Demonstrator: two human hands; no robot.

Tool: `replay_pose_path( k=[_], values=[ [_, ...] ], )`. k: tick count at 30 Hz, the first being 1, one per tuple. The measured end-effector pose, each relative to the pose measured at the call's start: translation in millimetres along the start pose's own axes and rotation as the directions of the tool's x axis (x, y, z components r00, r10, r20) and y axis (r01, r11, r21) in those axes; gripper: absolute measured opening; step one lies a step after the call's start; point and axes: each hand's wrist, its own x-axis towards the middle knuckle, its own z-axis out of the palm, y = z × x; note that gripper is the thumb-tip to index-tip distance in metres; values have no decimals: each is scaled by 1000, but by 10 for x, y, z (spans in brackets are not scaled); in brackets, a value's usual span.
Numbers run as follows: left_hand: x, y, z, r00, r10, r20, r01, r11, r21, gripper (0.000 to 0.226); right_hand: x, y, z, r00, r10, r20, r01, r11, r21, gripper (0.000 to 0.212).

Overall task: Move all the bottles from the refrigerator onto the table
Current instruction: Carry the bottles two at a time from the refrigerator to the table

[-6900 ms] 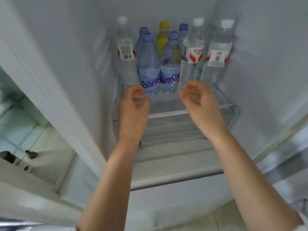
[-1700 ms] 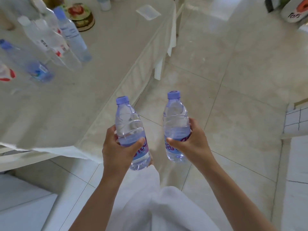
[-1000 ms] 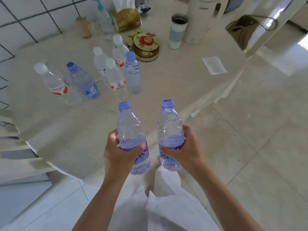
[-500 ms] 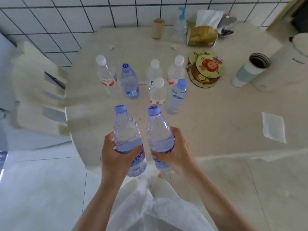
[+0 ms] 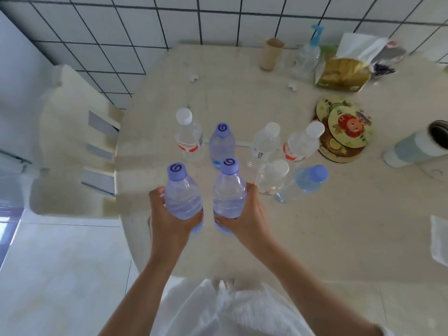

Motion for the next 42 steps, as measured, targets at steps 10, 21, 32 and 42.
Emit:
replay_pose_path(
  k=[10,21,32,42],
  values=[
    [842,-138,264,997,69,39,-73,990,120,72,658,-75,345,983,42,-180,-29,997,74,62],
    [1077,-297,391,991,73,116,-93,979,179,68,878,95,432,980,-7,-198,10,1000,13,61],
    [994,-327,374,986,134,96,-148,977,154,73,873,127,445,979,-103,-175,111,993,40,46],
    [807,-449,278,986,131,102,-141,984,105,73,611,325,489,985,-64,-159,55,997,-60,82]
  ],
)
